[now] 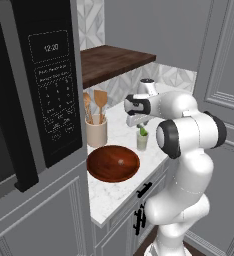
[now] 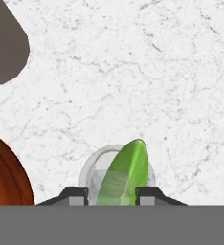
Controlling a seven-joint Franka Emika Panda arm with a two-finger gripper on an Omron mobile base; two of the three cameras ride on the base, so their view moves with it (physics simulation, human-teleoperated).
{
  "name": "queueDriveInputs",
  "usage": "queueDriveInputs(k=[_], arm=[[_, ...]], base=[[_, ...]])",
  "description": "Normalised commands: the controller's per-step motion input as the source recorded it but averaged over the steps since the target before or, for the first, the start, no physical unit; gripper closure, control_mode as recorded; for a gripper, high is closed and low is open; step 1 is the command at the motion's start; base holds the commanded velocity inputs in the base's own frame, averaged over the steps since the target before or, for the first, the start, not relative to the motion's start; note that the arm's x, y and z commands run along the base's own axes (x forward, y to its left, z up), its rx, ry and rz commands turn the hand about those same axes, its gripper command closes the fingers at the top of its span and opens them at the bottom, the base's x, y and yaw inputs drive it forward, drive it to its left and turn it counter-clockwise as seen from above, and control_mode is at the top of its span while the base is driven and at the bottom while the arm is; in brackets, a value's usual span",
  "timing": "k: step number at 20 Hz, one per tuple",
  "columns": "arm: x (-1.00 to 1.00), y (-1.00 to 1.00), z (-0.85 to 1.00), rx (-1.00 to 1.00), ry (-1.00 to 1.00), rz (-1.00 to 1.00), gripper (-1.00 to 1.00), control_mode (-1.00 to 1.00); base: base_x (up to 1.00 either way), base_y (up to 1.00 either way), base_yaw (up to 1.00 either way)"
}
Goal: Grab a lemon wedge from the fridge and one ice cube from the ice bowl, and put them in the glass of lemonade.
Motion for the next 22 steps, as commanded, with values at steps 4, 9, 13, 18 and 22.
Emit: queueDriveInputs(k=[4, 9, 13, 18, 22], arm=[[0.0, 0.0, 0.0, 0.0, 0.0, 0.0, -1.0, -1.0], [0.0, 0.0, 0.0, 0.0, 0.0, 0.0, -1.0, -1.0], [-0.02, 0.0, 0.0, 0.0, 0.0, 0.0, -1.0, -1.0], [-0.12, 0.0, 0.0, 0.0, 0.0, 0.0, -1.0, -1.0], [-0.05, 0.0, 0.0, 0.0, 0.0, 0.0, -1.0, -1.0]], base=[[0.0, 0.0, 0.0], [0.0, 0.0, 0.0], [0.0, 0.0, 0.0], [0.0, 0.0, 0.0], [0.0, 0.0, 0.0]])
